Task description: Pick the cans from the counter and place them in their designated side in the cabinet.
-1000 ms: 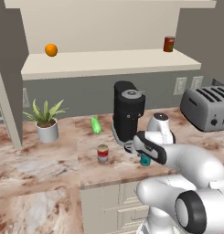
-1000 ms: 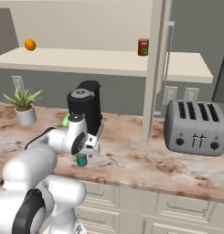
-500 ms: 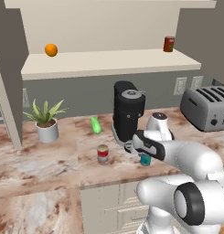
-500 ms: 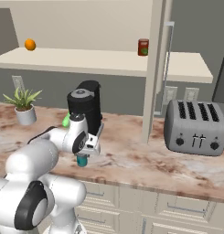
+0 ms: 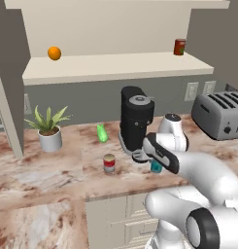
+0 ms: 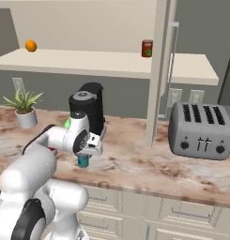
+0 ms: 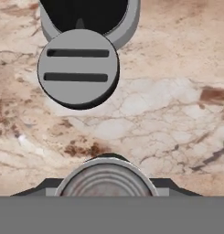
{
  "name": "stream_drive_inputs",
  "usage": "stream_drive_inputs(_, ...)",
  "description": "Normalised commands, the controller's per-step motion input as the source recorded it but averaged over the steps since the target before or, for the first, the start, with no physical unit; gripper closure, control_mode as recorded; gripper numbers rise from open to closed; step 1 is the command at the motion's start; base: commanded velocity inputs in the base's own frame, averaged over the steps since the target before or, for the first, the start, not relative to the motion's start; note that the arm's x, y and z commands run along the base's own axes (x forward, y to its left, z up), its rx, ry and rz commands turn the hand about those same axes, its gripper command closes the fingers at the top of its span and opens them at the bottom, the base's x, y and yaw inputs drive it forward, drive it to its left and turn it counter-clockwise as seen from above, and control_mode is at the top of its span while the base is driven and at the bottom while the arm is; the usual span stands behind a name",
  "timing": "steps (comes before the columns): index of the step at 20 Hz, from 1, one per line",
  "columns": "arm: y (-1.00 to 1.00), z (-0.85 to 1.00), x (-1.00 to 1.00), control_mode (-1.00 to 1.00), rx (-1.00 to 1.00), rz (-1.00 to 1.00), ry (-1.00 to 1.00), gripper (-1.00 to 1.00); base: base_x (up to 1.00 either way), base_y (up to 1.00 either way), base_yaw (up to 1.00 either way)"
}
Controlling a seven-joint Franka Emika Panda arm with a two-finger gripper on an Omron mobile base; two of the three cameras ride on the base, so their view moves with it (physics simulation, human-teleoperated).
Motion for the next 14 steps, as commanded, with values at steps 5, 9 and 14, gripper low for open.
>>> stream_drive_inputs(5,-0.14,0.58,-0.22,-1.00,0.00,0.00,-0.09,1.00,0.00,0.00,0.00)
stream_drive_inputs(9,-0.14,0.59,-0.26,-1.00,0.00,0.00,-0.12,1.00,0.00,0.00,0.00)
stream_drive_inputs(14,-0.07,0.61,-0.22,-1.00,0.00,0.00,-0.12,1.00,0.00,0.00,0.00)
